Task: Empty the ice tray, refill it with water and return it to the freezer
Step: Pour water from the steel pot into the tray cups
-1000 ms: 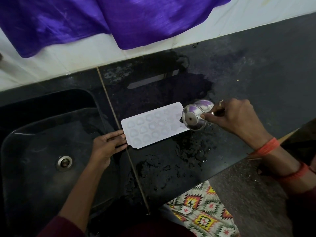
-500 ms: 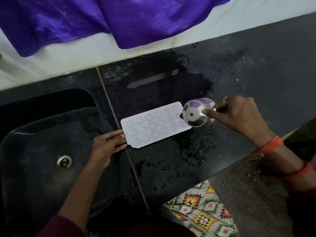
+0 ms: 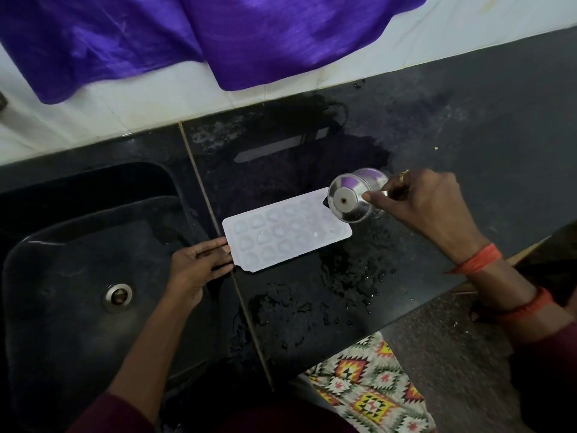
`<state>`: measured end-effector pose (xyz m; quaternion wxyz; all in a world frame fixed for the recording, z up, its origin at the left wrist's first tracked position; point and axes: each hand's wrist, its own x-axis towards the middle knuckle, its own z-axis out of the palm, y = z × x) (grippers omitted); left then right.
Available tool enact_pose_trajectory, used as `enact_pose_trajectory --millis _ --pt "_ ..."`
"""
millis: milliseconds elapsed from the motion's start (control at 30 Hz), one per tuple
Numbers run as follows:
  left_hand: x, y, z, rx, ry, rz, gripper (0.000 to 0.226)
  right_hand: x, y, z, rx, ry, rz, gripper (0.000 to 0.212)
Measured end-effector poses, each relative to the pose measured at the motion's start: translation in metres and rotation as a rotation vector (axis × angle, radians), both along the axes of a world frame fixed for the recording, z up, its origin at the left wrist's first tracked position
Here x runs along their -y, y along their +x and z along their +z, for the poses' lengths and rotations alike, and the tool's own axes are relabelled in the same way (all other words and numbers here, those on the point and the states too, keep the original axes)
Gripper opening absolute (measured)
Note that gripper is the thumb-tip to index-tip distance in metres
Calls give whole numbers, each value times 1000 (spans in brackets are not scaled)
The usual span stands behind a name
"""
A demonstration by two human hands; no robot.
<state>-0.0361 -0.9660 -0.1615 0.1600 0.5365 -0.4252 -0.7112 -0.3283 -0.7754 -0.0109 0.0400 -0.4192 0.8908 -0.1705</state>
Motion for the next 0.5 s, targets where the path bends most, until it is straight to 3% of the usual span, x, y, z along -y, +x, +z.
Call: enact_pose_trajectory --millis 500 --pt "4 1 -3 0 19 1 19 6 1 2 -31 17 11 39"
